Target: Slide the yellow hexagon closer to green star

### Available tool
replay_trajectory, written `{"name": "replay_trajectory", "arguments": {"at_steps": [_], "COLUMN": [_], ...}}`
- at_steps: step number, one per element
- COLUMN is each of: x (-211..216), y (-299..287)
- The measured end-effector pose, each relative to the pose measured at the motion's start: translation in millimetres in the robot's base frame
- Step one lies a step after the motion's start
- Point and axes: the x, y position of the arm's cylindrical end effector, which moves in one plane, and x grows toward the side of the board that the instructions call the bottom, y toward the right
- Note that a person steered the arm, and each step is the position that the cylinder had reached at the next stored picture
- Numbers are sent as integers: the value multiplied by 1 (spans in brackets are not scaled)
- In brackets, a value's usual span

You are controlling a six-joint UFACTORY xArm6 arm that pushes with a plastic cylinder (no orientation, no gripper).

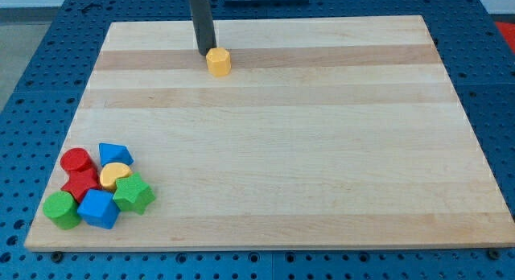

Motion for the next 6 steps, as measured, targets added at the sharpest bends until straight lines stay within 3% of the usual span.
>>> {"name": "replay_trajectory", "arguments": {"at_steps": [3, 6], "x": [20, 70], "y": [64, 66]}}
